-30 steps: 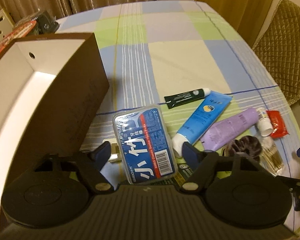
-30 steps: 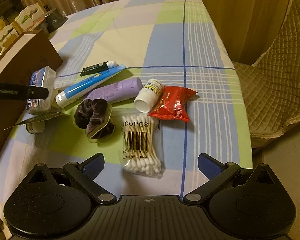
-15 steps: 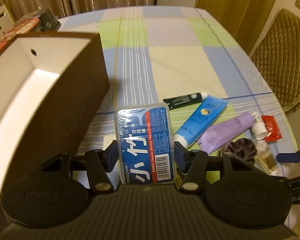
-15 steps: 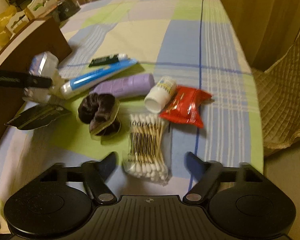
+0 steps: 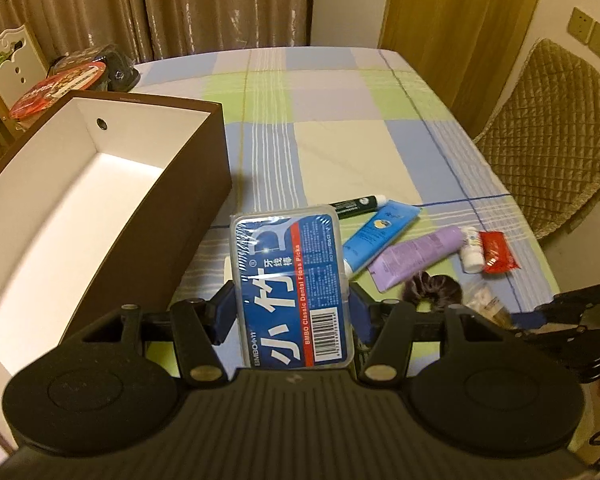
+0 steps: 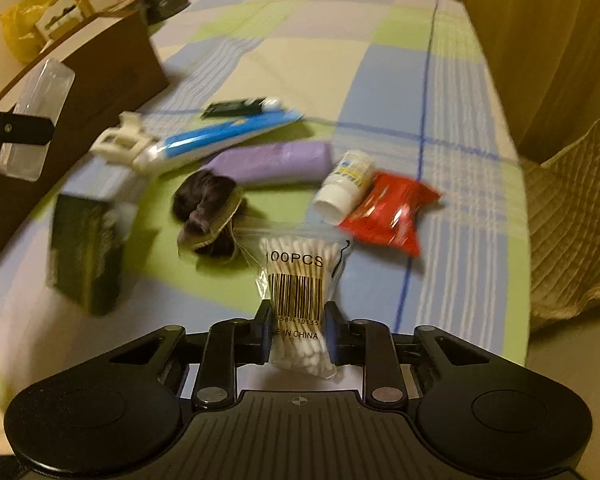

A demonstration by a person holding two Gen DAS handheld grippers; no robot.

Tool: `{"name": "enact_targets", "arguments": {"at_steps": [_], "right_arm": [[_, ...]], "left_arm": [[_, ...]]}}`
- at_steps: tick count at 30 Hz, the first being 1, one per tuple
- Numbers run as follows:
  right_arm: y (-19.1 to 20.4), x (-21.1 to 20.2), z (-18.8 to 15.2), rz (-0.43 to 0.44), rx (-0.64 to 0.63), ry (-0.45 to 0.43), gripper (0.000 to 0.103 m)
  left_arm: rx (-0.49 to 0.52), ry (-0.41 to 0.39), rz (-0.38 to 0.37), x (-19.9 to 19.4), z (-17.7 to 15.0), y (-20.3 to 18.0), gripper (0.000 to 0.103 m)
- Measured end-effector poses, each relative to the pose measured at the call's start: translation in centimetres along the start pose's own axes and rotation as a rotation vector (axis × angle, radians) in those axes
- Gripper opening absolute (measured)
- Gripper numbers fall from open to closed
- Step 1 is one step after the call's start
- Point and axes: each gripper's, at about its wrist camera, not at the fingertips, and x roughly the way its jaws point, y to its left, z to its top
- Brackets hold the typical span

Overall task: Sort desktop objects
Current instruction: 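Grasp the blue floss-pick box with the left tool while the right tool grasps the cotton-swab bag, then carry both items into the cardboard box and open both tools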

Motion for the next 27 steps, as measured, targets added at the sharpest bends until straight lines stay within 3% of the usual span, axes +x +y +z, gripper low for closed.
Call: {"name": "enact_targets", "arguments": {"at_steps": [5,13,21,27], "right_arm": [[0.3,-2.0,-0.7,0.051,0.107,0.009,0.023],[4.3,-7.5,1.3,0.085,0.226,-0.134,0.023],[13.3,-8.6,5.9,0.178,0.166,-0.212,0.023],[21.5,-7.1,11.5,0.232,0.023,-0.267,0.023]], "left_arm": [[0.024,-0.025,-0.033,-2.6,-0.7,1.2,0.053],[0.120,-0.060,-0.073,-6.9,-0.5,6.6,0.053],[0.226,-0.047,-0.040,-9.0,0.4,15.2,0.053],[0.329,0.009,-0.018,-8.1,0.8,20.9,0.053]]}}
